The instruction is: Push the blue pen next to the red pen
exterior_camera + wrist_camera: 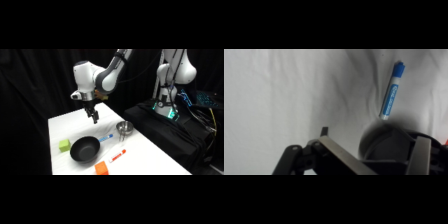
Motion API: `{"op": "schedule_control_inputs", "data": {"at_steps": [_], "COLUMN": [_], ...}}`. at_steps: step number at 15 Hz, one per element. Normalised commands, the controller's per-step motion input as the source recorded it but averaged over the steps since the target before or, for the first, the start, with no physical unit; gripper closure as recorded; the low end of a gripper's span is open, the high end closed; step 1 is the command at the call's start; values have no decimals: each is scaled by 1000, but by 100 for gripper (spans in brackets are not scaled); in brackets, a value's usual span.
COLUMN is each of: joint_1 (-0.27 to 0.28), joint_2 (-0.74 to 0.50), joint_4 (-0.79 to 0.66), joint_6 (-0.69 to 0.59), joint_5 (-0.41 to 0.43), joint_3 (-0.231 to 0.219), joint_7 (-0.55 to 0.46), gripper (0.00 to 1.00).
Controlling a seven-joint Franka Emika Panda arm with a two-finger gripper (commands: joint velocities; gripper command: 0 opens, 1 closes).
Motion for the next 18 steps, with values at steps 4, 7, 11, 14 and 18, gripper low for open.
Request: {"op": "schedule_control_inputs", "data": {"at_steps": [4, 7, 11, 14, 18], "joint_1": [-163, -135, -128, -112, -47], "joint_2": [175, 192, 194, 142, 73], "joint_4": [-1, 35, 68, 64, 30], "joint_6": [308, 273, 216, 169, 144], "joint_5": [70, 61, 60, 47, 15], "joint_3": [71, 95, 114, 112, 82], "joint_7": [-255, -179, -150, -124, -50], "gripper": [0, 0, 0, 0, 0]}}
